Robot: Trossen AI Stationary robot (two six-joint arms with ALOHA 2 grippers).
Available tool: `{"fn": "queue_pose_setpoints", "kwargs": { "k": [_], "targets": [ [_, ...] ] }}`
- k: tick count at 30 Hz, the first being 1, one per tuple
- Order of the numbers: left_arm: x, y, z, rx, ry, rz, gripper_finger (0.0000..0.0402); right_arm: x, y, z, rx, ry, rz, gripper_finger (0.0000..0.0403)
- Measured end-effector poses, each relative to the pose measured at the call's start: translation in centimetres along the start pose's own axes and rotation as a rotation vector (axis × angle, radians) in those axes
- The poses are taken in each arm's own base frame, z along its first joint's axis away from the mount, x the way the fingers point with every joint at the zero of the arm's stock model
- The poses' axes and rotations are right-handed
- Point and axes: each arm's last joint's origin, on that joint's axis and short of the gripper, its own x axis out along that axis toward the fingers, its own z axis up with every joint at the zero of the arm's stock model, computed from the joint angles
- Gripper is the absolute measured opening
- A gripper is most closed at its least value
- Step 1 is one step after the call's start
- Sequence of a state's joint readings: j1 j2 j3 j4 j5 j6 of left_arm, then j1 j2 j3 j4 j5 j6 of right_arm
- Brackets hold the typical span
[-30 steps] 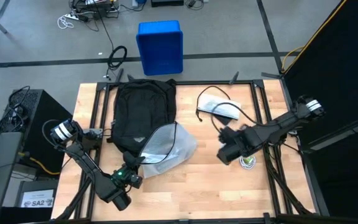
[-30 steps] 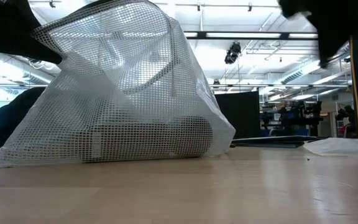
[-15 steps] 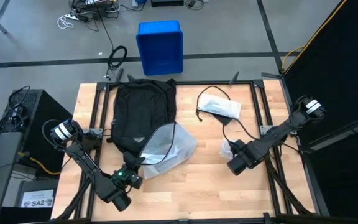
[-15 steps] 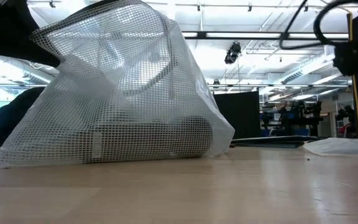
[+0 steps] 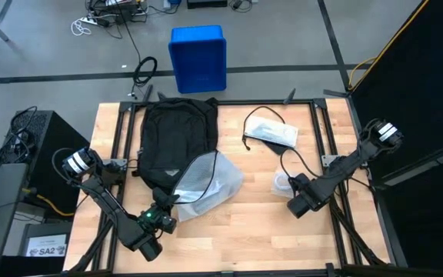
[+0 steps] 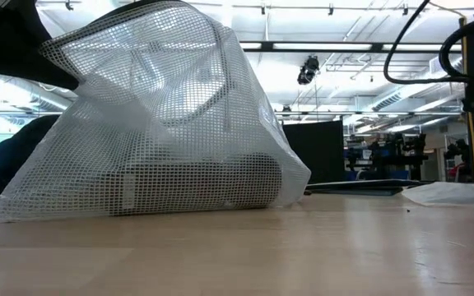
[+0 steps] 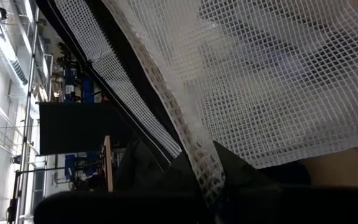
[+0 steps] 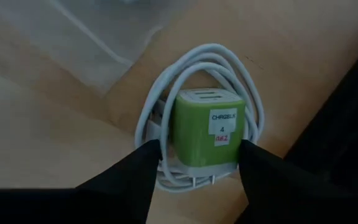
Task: Unpack backpack
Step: Put the charger adapter into the zip bag
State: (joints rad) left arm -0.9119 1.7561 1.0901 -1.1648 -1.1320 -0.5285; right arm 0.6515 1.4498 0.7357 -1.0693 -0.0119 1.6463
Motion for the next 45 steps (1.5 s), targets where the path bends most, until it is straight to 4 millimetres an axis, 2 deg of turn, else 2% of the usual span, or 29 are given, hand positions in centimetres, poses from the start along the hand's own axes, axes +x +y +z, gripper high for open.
{"fn": "queue_pose_setpoints", "kwargs": {
  "k": [4, 9, 15, 21, 24, 29, 35, 40, 45],
  "targets": [
    [0.0, 0.0, 0.0, -0.001, 0.001, 0.000, 0.0000, 0.0, 0.2, 0.0, -0.007, -0.022, 0.020, 0.0154],
    [0.0, 0.0, 0.0, -0.002, 0.000, -0.001, 0.0000, -0.2, 0.4, 0.0, -0.018, -0.040, 0.047, 0.0086],
    [0.0, 0.0, 0.0, -0.003, -0.001, -0.001, 0.0000, -1.8, 1.2, 0.1, -0.046, -0.111, 0.078, 0.0009],
    [0.0, 0.0, 0.0, -0.003, -0.001, -0.001, 0.0000, -4.1, 2.1, 0.7, -0.060, -0.196, 0.143, 0.0005],
    [0.0, 0.0, 0.0, -0.003, -0.001, -0.001, 0.0000, -4.3, 2.1, 1.0, -0.050, -0.217, 0.140, 0.0001],
    [0.0, 0.0, 0.0, -0.004, 0.002, -0.006, 0.0000, -3.2, 1.5, 1.2, -0.008, -0.131, 0.092, 0.0030],
    [0.0, -0.1, 0.1, -0.009, 0.003, -0.011, 0.0000, -1.6, 1.0, 1.1, 0.022, -0.085, 0.059, 0.0110],
    [0.0, -0.1, 0.1, -0.011, 0.002, -0.012, 0.0000, -0.1, 1.1, 1.1, 0.029, -0.082, 0.110, 0.0170],
    [0.0, -0.1, 0.1, -0.011, 0.002, -0.012, 0.0000, 1.6, 0.7, 1.1, 0.034, -0.083, 0.137, 0.0195]
  ]
}}
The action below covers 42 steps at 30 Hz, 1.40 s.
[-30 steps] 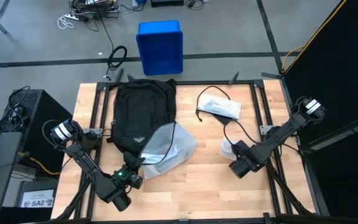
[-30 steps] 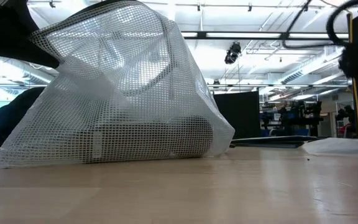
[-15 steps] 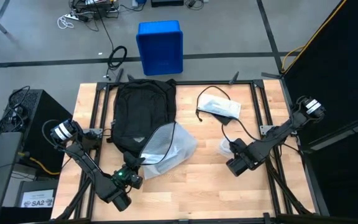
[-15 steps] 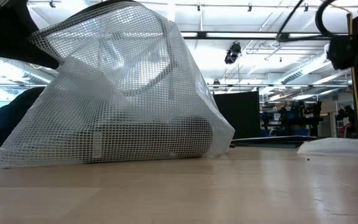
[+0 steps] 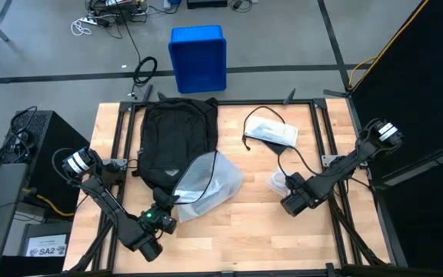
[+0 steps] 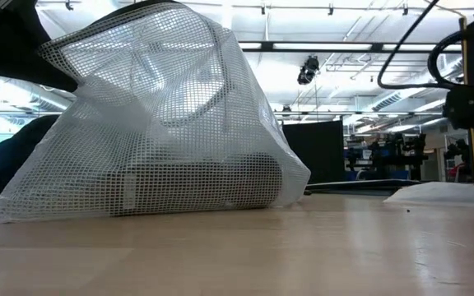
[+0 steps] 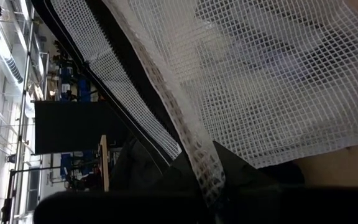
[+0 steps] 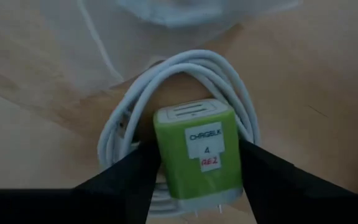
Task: Unpack backpack
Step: Put the charger adapter into the zip bag
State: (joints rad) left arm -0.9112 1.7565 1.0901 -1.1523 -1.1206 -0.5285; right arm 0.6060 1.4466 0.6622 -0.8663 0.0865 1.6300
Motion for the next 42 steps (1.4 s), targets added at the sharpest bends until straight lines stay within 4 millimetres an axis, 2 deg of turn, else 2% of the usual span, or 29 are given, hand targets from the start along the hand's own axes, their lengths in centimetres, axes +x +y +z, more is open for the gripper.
{"fn": "queue_pose_setpoints", "kwargs": {
  "k": [2, 6, 11, 16, 21, 26, 32, 36, 42],
  "targets": [
    [0.0, 0.0, 0.0, -0.001, 0.000, 0.000, 0.0000, 0.2, -0.2, 0.0, -0.001, -0.007, -0.004, 0.0182],
    [0.0, 0.0, 0.0, -0.003, -0.001, 0.000, 0.0000, 0.0, -0.1, 0.1, -0.039, -0.025, -0.005, 0.0116],
    [0.0, 0.0, 0.0, -0.004, -0.001, -0.001, 0.0000, -1.0, 0.1, 0.2, -0.065, -0.055, -0.036, 0.0115],
    [0.0, 0.0, 0.1, -0.007, -0.002, -0.001, 0.0000, -3.8, 1.2, 0.4, -0.066, -0.059, -0.039, 0.0115],
    [0.0, 0.0, 0.1, -0.007, -0.002, -0.001, 0.0000, -7.7, 3.2, 1.4, -0.085, -0.243, 0.072, 0.0115],
    [0.0, 0.0, 0.1, 0.006, -0.002, -0.001, 0.0000, -12.0, 6.5, 4.1, -0.182, -0.576, 0.299, 0.0115],
    [0.2, 0.0, 0.1, 0.015, 0.001, 0.000, 0.0000, -16.3, 11.5, 8.7, -0.436, -0.915, 0.735, 0.0115],
    [0.4, 0.1, 0.1, 0.009, 0.007, 0.001, 0.0000, -17.4, 13.5, 12.0, -0.586, -1.067, 0.958, 0.0115],
    [0.4, 0.0, 0.3, 0.011, 0.000, -0.003, 0.0000, -16.0, 16.4, 17.1, -0.671, -1.001, 0.988, 0.0115]
  ]
}}
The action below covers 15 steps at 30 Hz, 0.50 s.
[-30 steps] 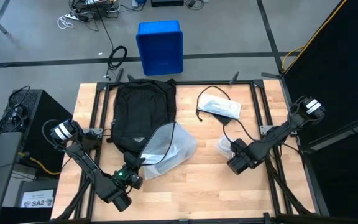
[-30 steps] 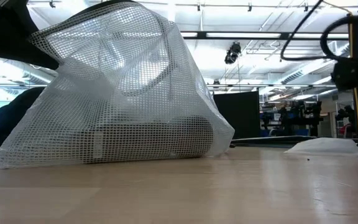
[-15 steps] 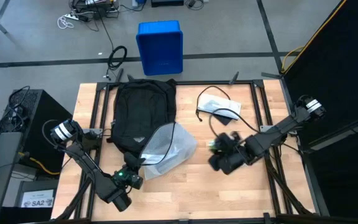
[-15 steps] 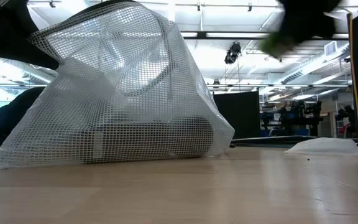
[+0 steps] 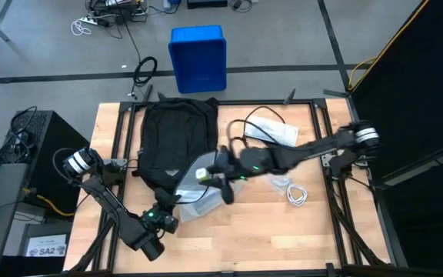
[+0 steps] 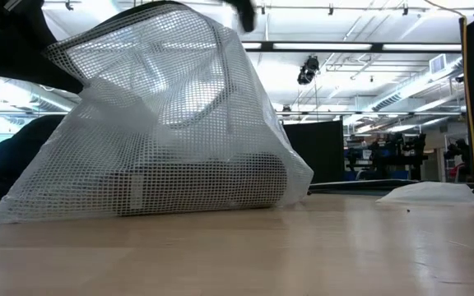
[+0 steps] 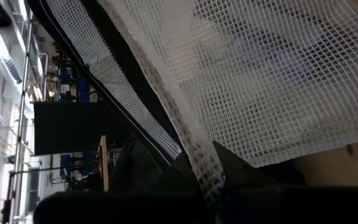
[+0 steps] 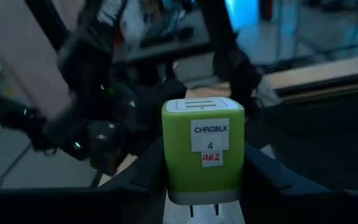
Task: Unpack backpack
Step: Put the charger adapter into the zip bag
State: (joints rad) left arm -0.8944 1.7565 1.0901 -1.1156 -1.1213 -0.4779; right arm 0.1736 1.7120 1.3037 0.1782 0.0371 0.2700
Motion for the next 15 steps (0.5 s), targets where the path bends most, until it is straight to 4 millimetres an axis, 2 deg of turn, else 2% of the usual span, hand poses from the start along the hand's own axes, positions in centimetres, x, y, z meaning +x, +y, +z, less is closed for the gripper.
{"fn": "queue_pose_setpoints", "kwargs": {
  "k": [3, 7, 12, 15],
  "targets": [
    [0.0, 0.0, 0.0, -0.002, -0.002, -0.001, 0.0000, 2.3, -1.1, 0.6, -0.002, 0.091, 0.022, 0.0115],
    [0.0, 0.0, 0.0, -0.003, -0.002, -0.001, 0.0000, 4.0, -1.8, 1.0, -0.031, 0.304, -0.068, 0.0115],
    [0.0, 0.0, 0.1, -0.005, -0.005, 0.002, 0.0000, 3.9, -1.7, 1.6, -0.031, 0.535, -0.190, 0.0115],
    [0.0, 0.0, 0.1, -0.004, -0.009, 0.007, 0.0000, 3.5, -1.8, 1.3, 0.005, 0.626, -0.225, 0.0115]
  ]
}}
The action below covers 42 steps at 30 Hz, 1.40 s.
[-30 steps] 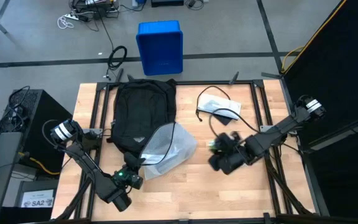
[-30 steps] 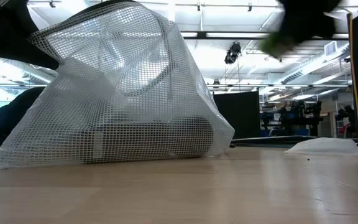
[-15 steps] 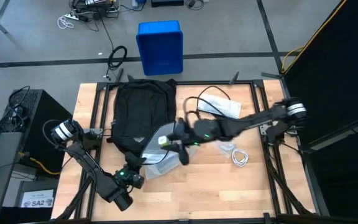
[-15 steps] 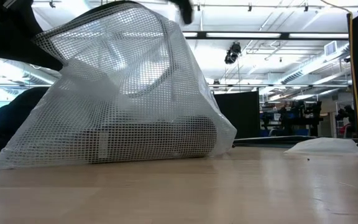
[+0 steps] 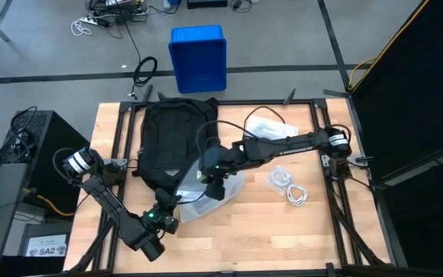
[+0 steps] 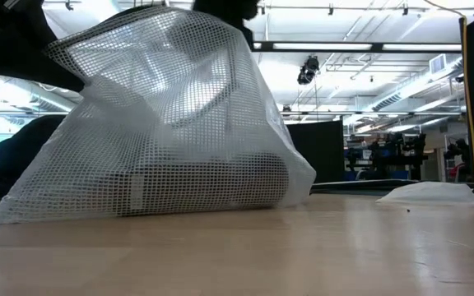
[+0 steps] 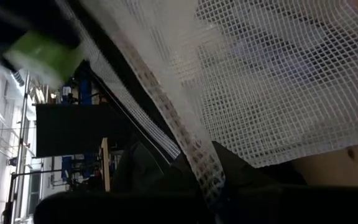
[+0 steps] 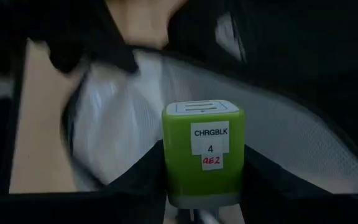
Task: Unpack backpack
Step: Put the charger adapter into the zip bag, then put the white charger cable into the zip bag
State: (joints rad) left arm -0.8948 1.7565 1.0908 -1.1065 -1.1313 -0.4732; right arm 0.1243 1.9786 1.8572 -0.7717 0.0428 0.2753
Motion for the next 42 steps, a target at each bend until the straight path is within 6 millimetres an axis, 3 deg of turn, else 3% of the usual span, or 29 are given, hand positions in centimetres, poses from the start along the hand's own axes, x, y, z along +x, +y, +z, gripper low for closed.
{"fn": "queue_pose_setpoints", "kwargs": {
  "k": [8, 16, 25, 35, 42],
  "targets": [
    [0.0, 0.1, 0.0, 0.004, -0.013, 0.028, 0.0000, -0.2, 0.7, -2.4, 0.054, 0.216, -0.043, 0.0123],
    [0.0, 0.0, 0.1, 0.010, -0.019, 0.025, 0.0000, -0.3, 3.1, -2.8, -0.012, 0.204, 0.042, 0.0181],
    [0.0, 0.0, 0.2, 0.009, -0.019, 0.023, 0.0000, -0.4, 3.4, -2.5, -0.020, 0.163, 0.040, 0.0239],
    [0.0, 0.0, 0.2, 0.007, -0.020, 0.023, 0.0000, -4.3, 5.1, -0.1, -0.135, -0.010, -0.125, 0.0211],
    [0.0, 0.0, 0.2, 0.002, -0.022, 0.022, 0.0000, -6.3, 7.9, -1.1, -0.283, -0.050, -0.314, 0.0177]
  ]
}}
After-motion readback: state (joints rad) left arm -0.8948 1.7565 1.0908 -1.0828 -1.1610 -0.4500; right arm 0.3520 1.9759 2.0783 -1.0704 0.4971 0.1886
